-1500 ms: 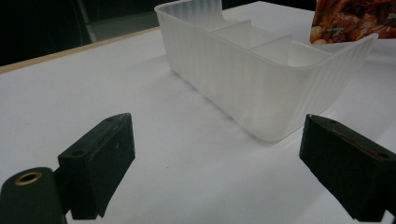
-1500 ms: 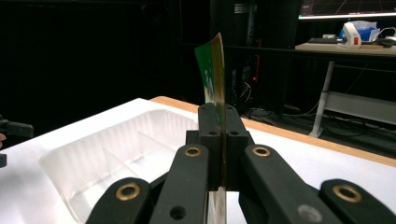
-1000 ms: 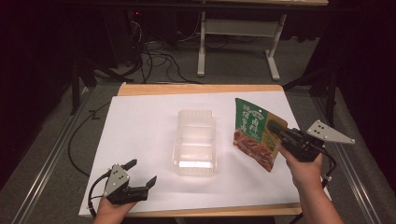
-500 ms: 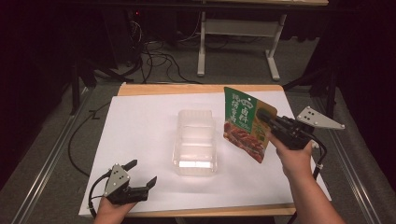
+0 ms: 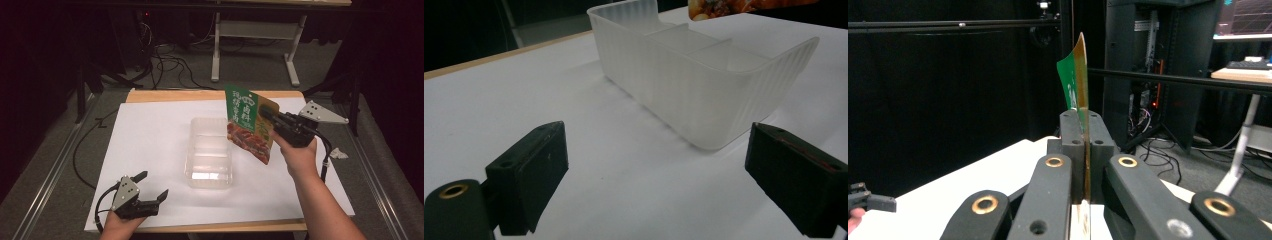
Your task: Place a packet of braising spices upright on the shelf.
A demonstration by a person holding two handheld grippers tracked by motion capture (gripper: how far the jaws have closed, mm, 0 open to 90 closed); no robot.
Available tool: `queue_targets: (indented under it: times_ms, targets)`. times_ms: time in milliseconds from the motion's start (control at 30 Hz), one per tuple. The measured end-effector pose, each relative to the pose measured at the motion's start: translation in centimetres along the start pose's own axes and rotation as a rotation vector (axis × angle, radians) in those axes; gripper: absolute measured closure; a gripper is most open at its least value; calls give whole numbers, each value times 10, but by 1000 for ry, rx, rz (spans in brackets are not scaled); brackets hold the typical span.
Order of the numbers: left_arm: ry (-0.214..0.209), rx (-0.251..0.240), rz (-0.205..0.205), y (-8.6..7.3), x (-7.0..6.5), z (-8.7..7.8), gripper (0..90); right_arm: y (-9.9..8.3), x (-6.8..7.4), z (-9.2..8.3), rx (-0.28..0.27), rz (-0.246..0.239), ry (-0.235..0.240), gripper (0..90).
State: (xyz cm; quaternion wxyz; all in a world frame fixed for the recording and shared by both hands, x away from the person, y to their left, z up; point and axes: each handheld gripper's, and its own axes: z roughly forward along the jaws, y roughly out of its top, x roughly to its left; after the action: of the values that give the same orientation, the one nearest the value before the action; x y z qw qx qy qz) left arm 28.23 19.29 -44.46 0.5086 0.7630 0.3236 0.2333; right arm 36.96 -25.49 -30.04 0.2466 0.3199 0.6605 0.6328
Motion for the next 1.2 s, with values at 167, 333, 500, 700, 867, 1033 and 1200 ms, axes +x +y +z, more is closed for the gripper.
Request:
queue_targets:
  times_ms: [167, 333, 500, 700, 867, 1033, 1200]
  targets:
    - [2, -5, -4, 0, 0, 0, 107, -1, 4, 17, 0, 7, 26, 900]
    - [6, -8, -8, -1, 1, -1, 107, -2, 9, 32, 4, 3, 56, 900]
    - [7, -11, -9, -1, 2, -3, 107, -3, 15, 45, 7, -7, 80, 900]
    - [2, -18, -18, 0, 1, -2, 107, -5, 22, 58, 10, -10, 111, 900]
    - [3, -14, -14, 0, 0, -1, 107, -8, 23, 69, 9, -7, 126, 900]
    - [7, -16, -20, 0, 0, -2, 107, -12, 23, 78, 16, -4, 131, 900]
    - [6, -15, -20, 0, 0, -2, 107, -15, 22, 85, 23, 3, 133, 900]
